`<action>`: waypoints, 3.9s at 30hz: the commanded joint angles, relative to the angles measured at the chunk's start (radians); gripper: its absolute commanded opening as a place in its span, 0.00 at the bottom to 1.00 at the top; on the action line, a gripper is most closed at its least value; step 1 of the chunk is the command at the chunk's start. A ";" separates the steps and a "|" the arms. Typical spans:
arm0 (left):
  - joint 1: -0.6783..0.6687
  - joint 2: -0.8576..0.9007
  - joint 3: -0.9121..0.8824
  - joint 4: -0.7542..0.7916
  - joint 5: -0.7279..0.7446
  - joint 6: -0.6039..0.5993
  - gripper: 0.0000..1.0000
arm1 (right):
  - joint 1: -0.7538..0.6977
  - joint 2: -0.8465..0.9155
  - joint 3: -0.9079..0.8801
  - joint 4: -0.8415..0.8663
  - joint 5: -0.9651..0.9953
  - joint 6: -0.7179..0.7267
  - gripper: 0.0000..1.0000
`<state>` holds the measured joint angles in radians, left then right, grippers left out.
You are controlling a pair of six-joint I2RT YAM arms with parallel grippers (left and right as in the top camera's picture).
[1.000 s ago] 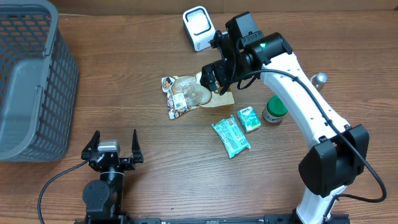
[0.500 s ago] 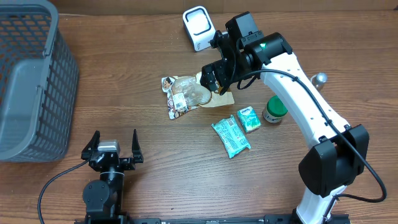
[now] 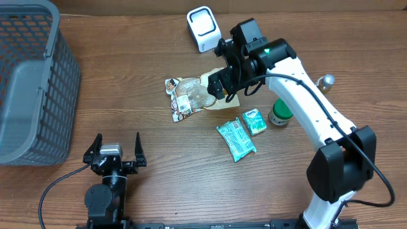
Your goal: Scan the item barcode
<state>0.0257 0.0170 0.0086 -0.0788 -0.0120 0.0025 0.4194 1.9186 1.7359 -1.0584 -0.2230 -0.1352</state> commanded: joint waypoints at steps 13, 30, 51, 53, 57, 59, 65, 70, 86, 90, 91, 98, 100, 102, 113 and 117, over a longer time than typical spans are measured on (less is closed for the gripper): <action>0.004 -0.013 -0.004 0.001 0.005 -0.005 1.00 | -0.109 -0.586 -0.610 0.377 0.006 -0.076 1.00; 0.004 -0.013 -0.004 0.001 0.004 -0.005 1.00 | -0.380 -1.421 -1.161 0.445 0.005 -0.075 1.00; 0.004 -0.013 -0.004 0.001 0.004 -0.005 1.00 | -0.460 -1.902 -1.525 1.078 -0.064 -0.075 1.00; 0.004 -0.013 -0.004 0.001 0.005 -0.005 1.00 | -0.460 -1.917 -1.564 1.170 -0.071 -0.073 1.00; 0.004 -0.013 -0.004 0.001 0.005 -0.005 1.00 | -0.460 -1.916 -1.639 1.335 -0.078 -0.072 1.00; 0.004 -0.013 -0.004 0.001 0.005 -0.005 1.00 | -0.460 -1.916 -1.675 1.395 -0.078 -0.072 1.00; 0.004 -0.013 -0.004 0.001 0.005 -0.005 1.00 | -0.460 -1.916 -1.728 1.386 -0.082 -0.074 1.00; 0.004 -0.013 -0.004 0.001 0.005 -0.005 1.00 | -0.460 -1.916 -1.728 1.202 -0.082 -0.074 1.00; 0.004 -0.013 -0.004 0.001 0.005 -0.005 1.00 | -0.458 -1.916 -1.728 0.992 0.092 0.153 1.00; 0.004 -0.013 -0.004 0.001 0.005 -0.005 0.99 | -0.458 -1.916 -1.728 0.986 0.099 0.158 1.00; 0.004 -0.013 -0.004 0.001 0.004 -0.005 1.00 | -0.458 -1.916 -1.728 0.986 0.099 0.158 1.00; 0.004 -0.013 -0.004 0.001 0.005 -0.005 0.99 | -0.458 -1.916 -1.728 0.986 0.099 0.158 1.00; 0.004 -0.013 -0.004 0.001 0.005 -0.005 1.00 | -0.458 -1.916 -1.728 0.986 0.099 0.158 1.00; 0.004 -0.013 -0.004 0.001 0.004 -0.005 1.00 | -0.458 -1.916 -1.728 0.986 0.099 0.158 1.00; 0.004 -0.013 -0.004 0.001 0.004 -0.005 0.99 | -0.458 -1.916 -1.728 0.986 0.099 0.158 1.00; 0.004 -0.013 -0.004 0.001 0.005 -0.005 0.99 | -0.458 -1.916 -1.728 0.986 0.099 0.158 1.00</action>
<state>0.0257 0.0158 0.0086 -0.0788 -0.0120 0.0002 -0.0330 0.0128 0.0185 -0.0727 -0.1356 0.0162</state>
